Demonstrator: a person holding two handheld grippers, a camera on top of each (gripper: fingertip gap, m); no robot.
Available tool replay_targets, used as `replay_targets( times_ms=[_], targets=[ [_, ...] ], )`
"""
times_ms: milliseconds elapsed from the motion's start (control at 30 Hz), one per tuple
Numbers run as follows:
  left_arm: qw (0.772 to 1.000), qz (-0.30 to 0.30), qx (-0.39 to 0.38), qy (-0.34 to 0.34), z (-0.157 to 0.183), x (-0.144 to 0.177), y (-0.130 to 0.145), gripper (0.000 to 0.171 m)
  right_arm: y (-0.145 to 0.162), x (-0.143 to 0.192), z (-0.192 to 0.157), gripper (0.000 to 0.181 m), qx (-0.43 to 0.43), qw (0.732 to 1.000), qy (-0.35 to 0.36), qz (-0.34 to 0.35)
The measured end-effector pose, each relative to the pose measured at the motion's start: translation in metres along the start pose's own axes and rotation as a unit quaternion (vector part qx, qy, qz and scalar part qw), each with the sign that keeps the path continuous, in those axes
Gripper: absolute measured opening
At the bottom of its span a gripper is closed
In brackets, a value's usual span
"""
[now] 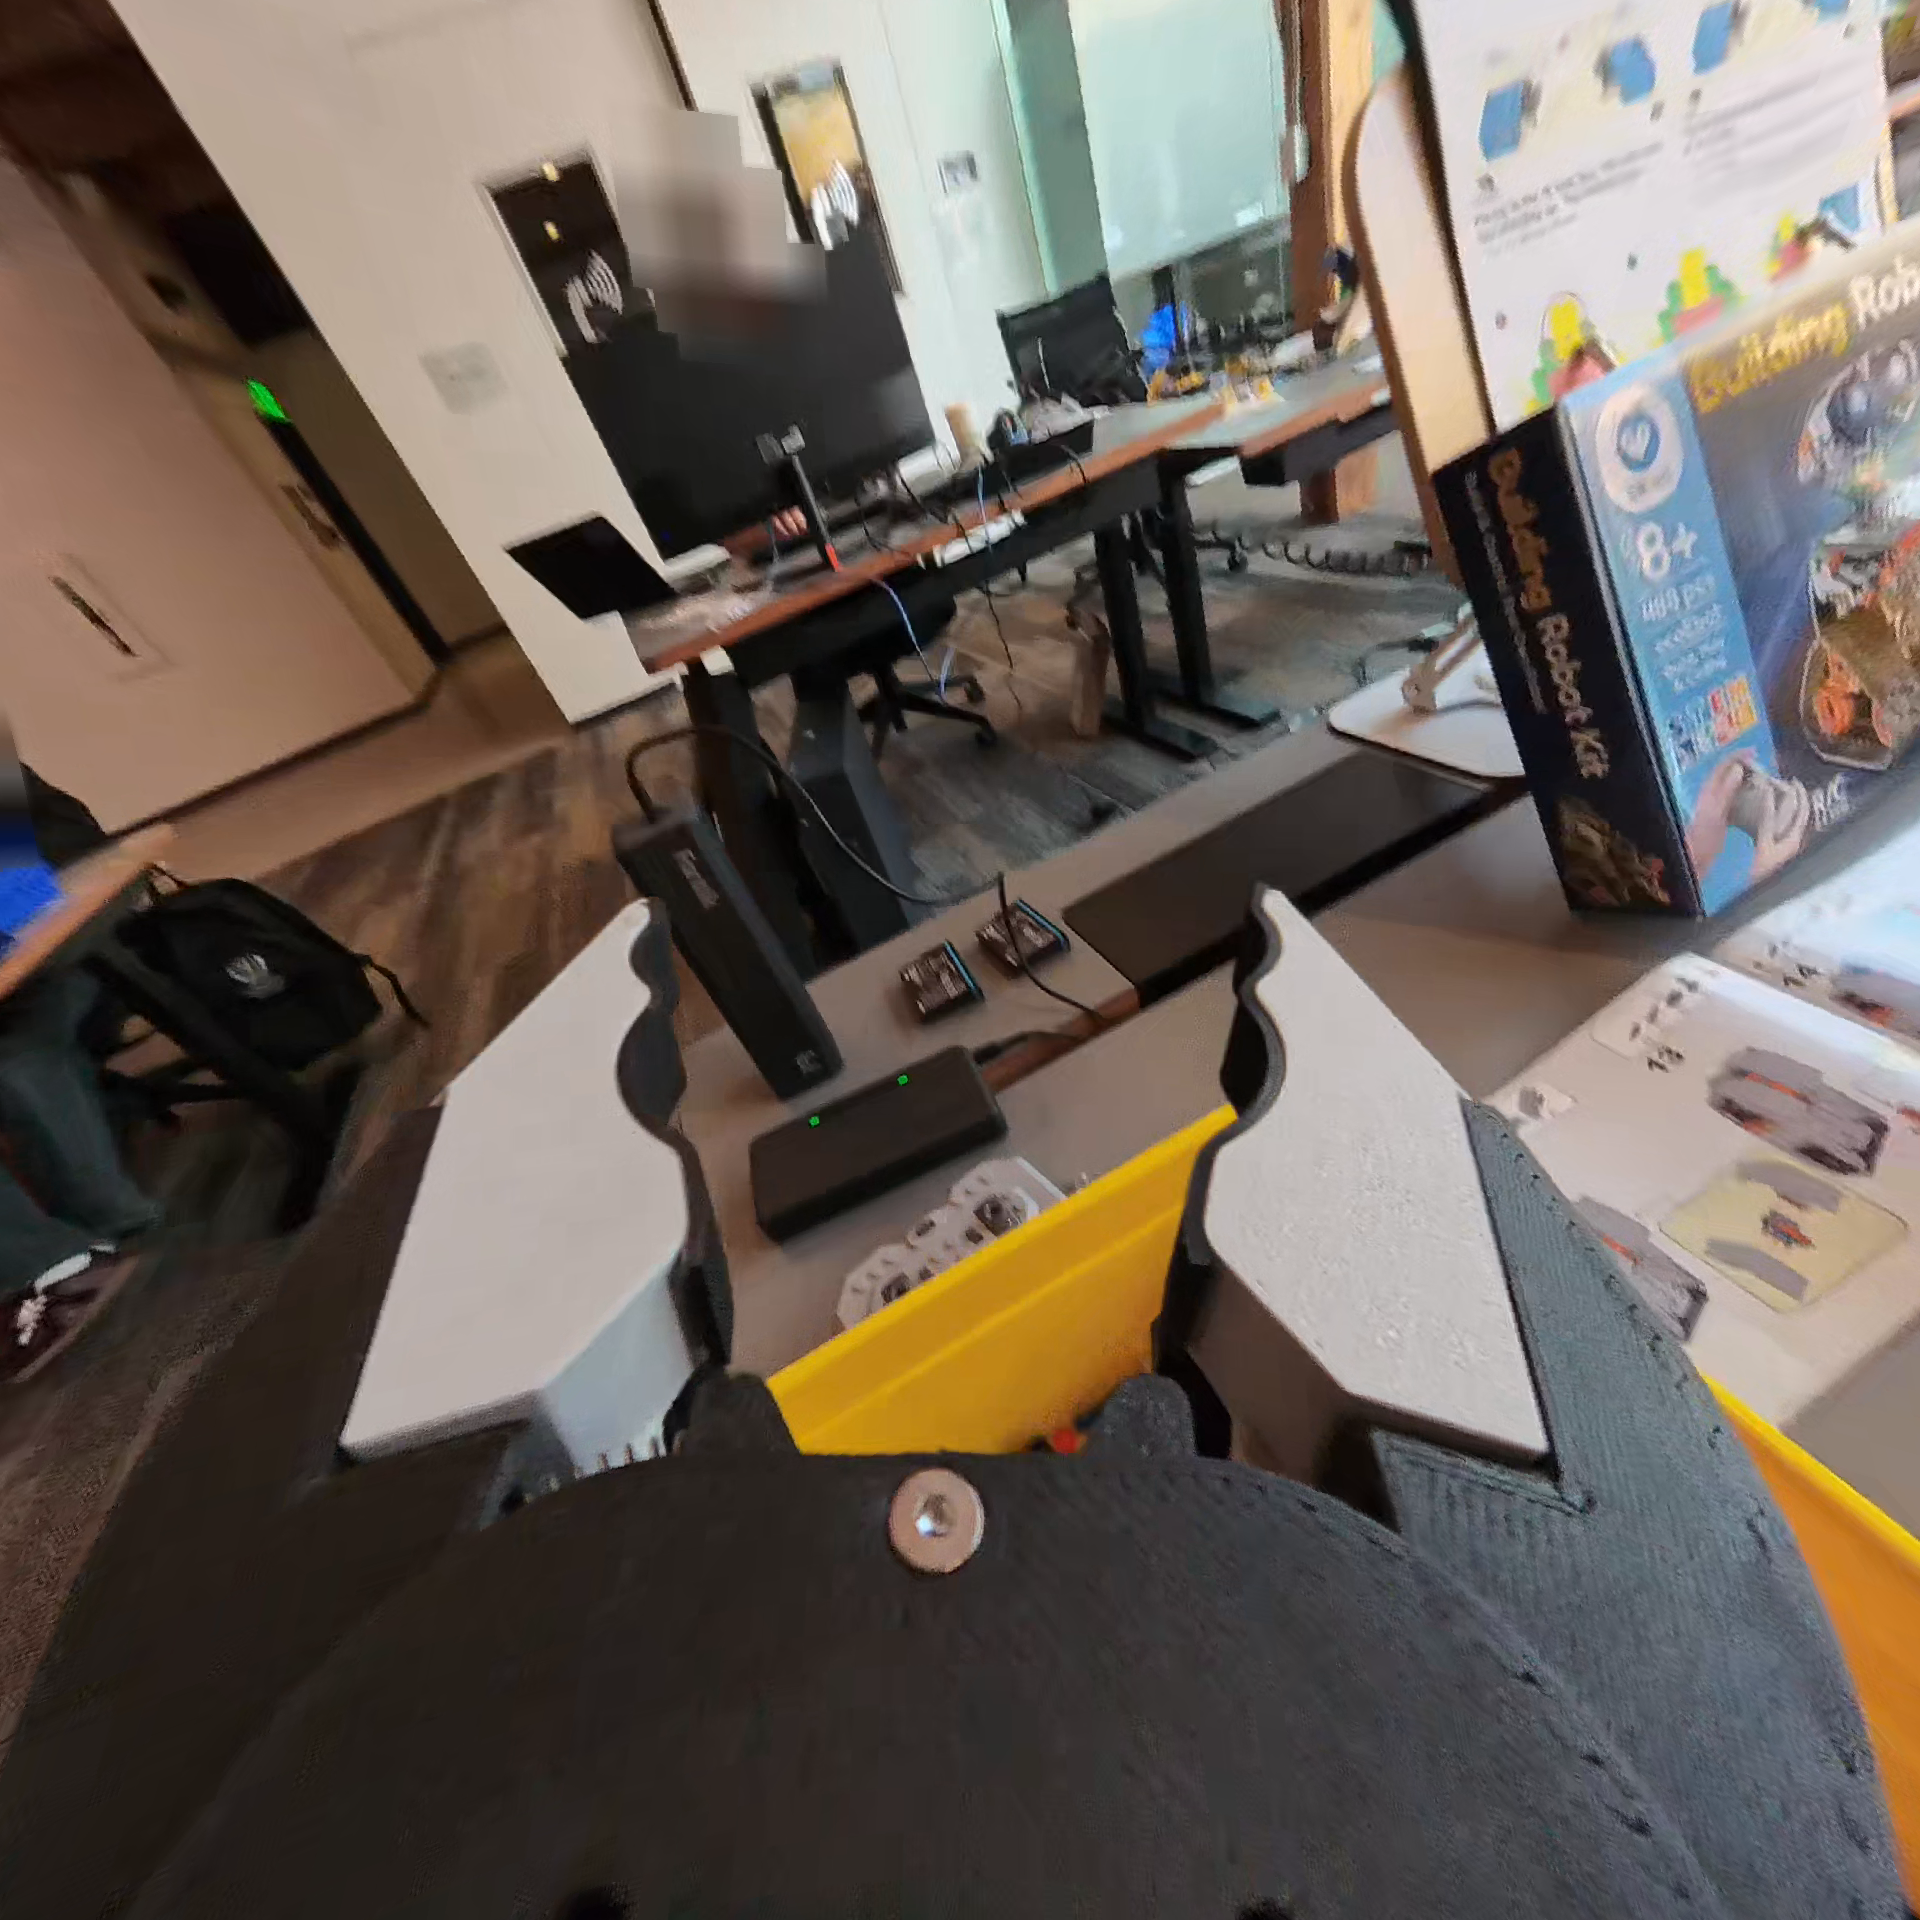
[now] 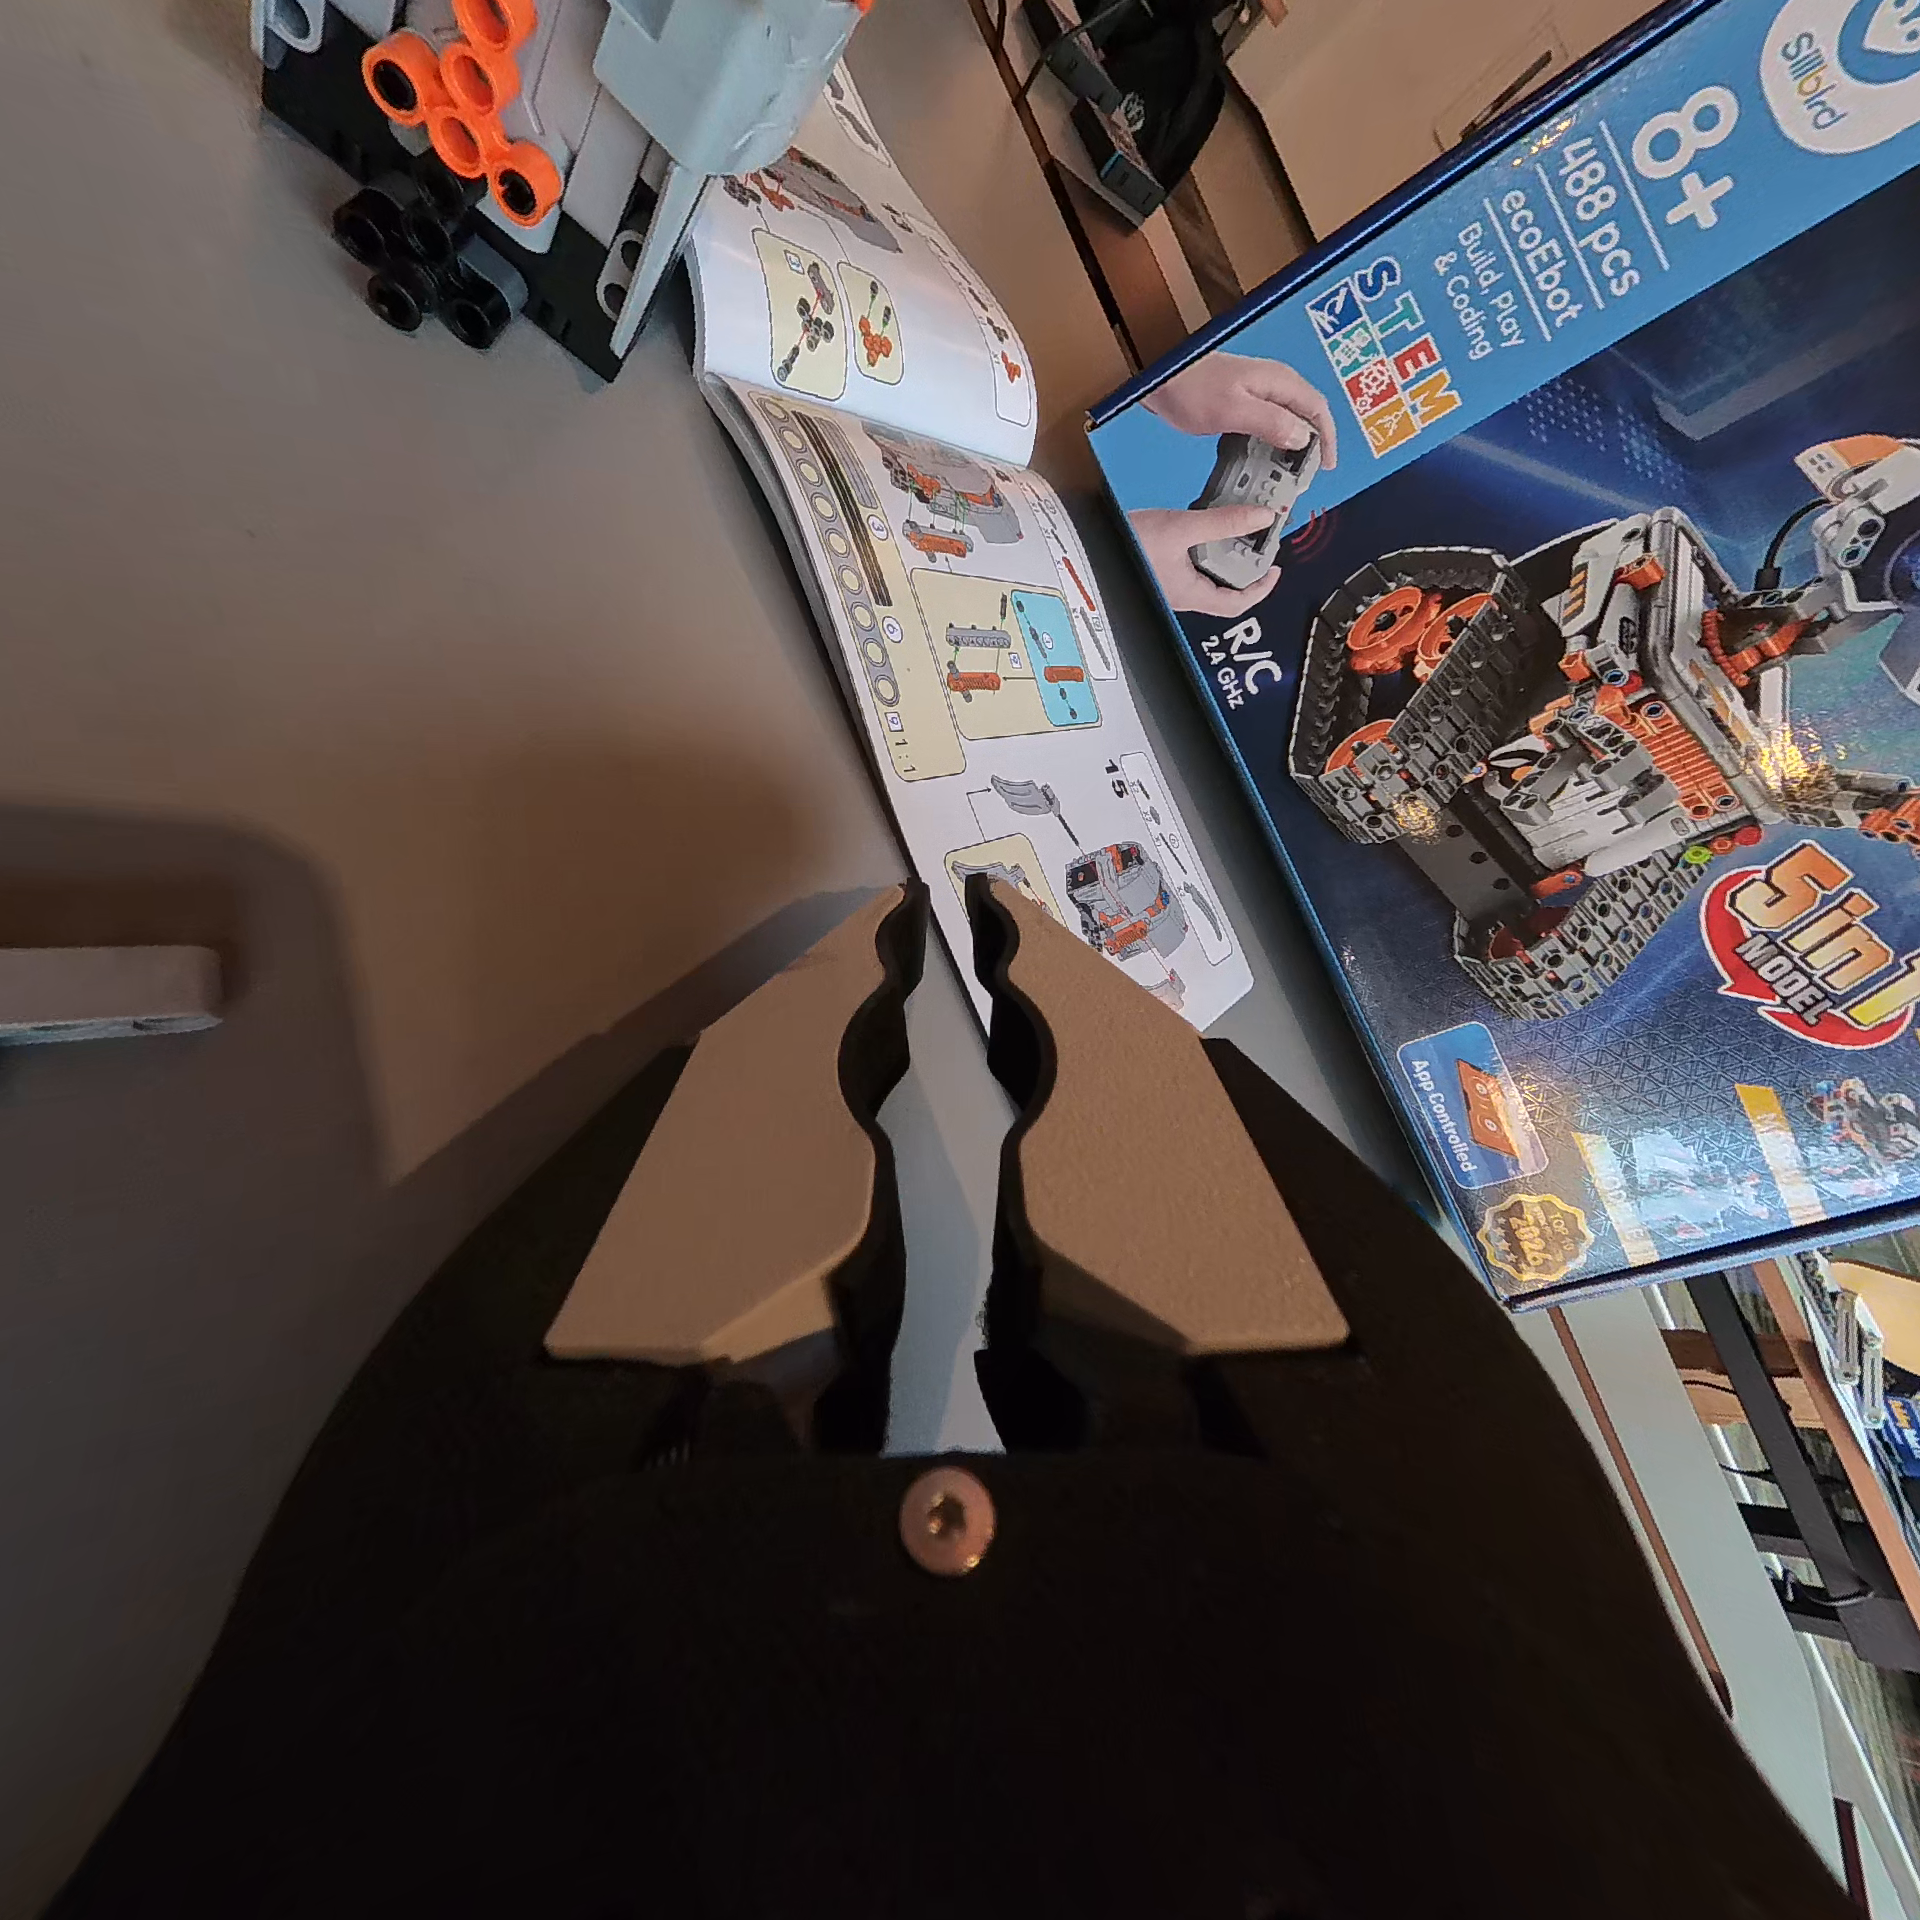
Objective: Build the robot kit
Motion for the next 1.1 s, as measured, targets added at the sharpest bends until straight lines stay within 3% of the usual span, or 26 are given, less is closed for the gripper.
replay_targets(
  times_ms=[133,267,367,533,633,867,1000,1100],
  targets=[
    [0.995,-0.075,0.018,0.065,0.008,-0.002,0.02,0.067,0.0,0.0,0.0,0.007,0.0,1.0,-0.001,-0.001],
    [0.975,-0.198,0.043,0.089,0.01,-0.004,0.053,0.054,0.0,0.0,0.0,0.007,0.0,1.0,-0.002,-0.001],
    [0.96,-0.245,0.038,0.131,0.023,-0.009,0.071,0.035,0.0,0.0,-0.001,0.007,0.001,1.0,-0.003,-0.002],
    [0.931,-0.306,0.021,0.198,0.052,-0.021,0.098,0.049,0.001,0.0,-0.001,0.007,0.001,1.0,-0.005,-0.002],
    [0.9,-0.365,0.055,0.232,0.076,-0.028,0.115,0.048,0.0,0.0,-0.001,0.007,0.001,1.0,-0.006,-0.002],
    [0.884,-0.422,0.042,0.2,0.099,-0.054,0.149,0.055,0.0,0.0,-0.001,0.008,0.0,1.0,-0.009,0.0],
    [0.862,-0.465,0.026,0.201,0.107,-0.053,0.169,0.058,0.0,0.0,-0.002,0.008,0.001,1.0,-0.009,0.0],
    [0.859,-0.476,0.021,0.19,0.1,-0.05,0.172,0.045,0.001,0.0,-0.002,0.008,0.001,1.0,-0.01,-0.002]
  ],
)
Point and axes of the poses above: each gripper's, where its closed fingertips meet, x back along the fingers, y out of its underside, z = x × y across the jaws, the point moved 4 cm from there along x, back along the fingers, and after that the axes turned 6 degrees about y, right-handed, at the moved point
